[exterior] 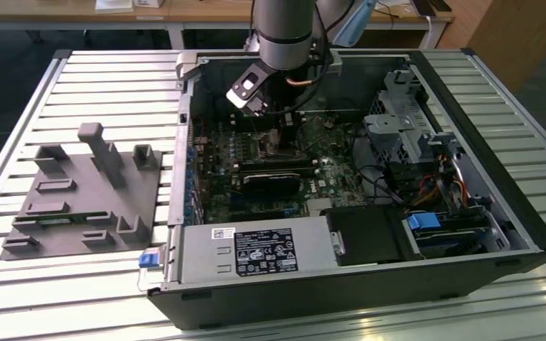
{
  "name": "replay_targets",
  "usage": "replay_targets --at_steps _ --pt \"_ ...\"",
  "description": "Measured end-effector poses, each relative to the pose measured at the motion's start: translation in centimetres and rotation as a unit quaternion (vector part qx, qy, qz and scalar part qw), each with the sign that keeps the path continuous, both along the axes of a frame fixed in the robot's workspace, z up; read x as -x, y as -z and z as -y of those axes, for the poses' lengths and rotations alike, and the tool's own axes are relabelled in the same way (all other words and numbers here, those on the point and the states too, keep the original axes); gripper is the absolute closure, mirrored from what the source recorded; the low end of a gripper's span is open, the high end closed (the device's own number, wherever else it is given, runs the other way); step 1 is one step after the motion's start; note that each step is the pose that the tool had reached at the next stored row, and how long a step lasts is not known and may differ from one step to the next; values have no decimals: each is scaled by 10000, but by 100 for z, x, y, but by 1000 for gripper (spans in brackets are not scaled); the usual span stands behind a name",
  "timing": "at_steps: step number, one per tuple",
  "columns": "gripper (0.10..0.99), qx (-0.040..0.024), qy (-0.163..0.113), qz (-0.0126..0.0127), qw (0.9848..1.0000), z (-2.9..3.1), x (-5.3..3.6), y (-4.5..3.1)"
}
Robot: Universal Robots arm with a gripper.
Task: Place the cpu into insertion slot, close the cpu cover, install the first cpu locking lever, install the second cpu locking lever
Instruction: 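Place the cpu into insertion slot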
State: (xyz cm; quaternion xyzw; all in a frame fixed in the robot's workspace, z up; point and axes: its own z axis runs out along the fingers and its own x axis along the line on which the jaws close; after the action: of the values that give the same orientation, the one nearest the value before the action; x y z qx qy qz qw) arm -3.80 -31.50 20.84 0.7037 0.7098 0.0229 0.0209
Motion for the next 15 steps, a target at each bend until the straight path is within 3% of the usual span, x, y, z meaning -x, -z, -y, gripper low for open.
replay_targets --at_steps 15 --pt "545 -5 0 0 10000 0 0 -20"
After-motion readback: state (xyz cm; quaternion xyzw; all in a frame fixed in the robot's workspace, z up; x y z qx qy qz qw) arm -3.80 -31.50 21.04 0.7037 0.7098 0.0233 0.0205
